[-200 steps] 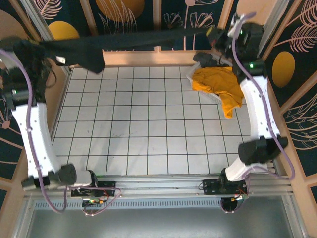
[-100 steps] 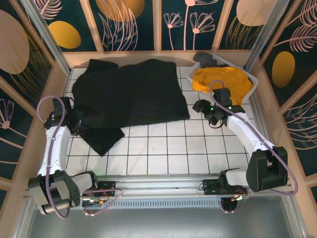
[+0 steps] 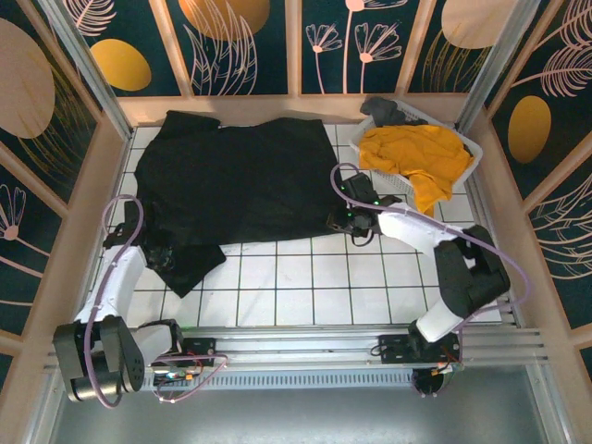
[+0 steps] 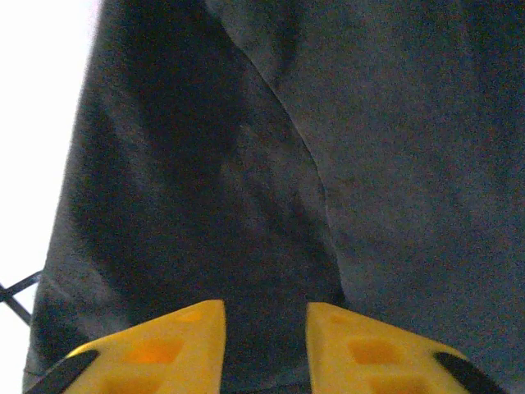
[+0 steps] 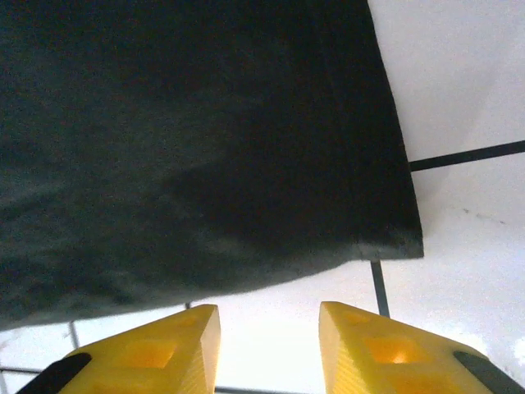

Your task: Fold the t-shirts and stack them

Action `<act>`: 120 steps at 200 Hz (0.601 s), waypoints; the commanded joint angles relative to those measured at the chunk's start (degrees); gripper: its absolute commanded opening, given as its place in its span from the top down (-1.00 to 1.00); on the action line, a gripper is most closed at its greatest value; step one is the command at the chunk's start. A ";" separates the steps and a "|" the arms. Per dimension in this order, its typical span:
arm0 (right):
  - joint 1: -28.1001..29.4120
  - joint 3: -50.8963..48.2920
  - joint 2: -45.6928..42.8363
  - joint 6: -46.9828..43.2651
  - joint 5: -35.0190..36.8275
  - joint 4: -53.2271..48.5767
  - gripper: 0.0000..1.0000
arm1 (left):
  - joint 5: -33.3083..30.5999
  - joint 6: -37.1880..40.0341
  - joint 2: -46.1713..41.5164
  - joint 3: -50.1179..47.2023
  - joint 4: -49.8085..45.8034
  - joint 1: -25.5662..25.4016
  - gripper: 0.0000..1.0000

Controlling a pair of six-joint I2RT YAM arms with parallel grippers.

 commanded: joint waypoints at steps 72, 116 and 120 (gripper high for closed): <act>-0.81 5.06 9.76 -2.29 6.02 -0.14 -0.03 | -0.55 1.28 4.70 -8.80 5.12 -2.76 0.61; -3.14 2.54 12.22 -0.47 8.98 -4.83 0.38 | -4.34 1.89 4.73 -11.08 2.29 -2.76 0.87; -3.64 2.18 12.07 -0.36 9.42 -5.45 0.42 | -4.82 1.89 4.38 -11.30 1.59 -2.77 0.88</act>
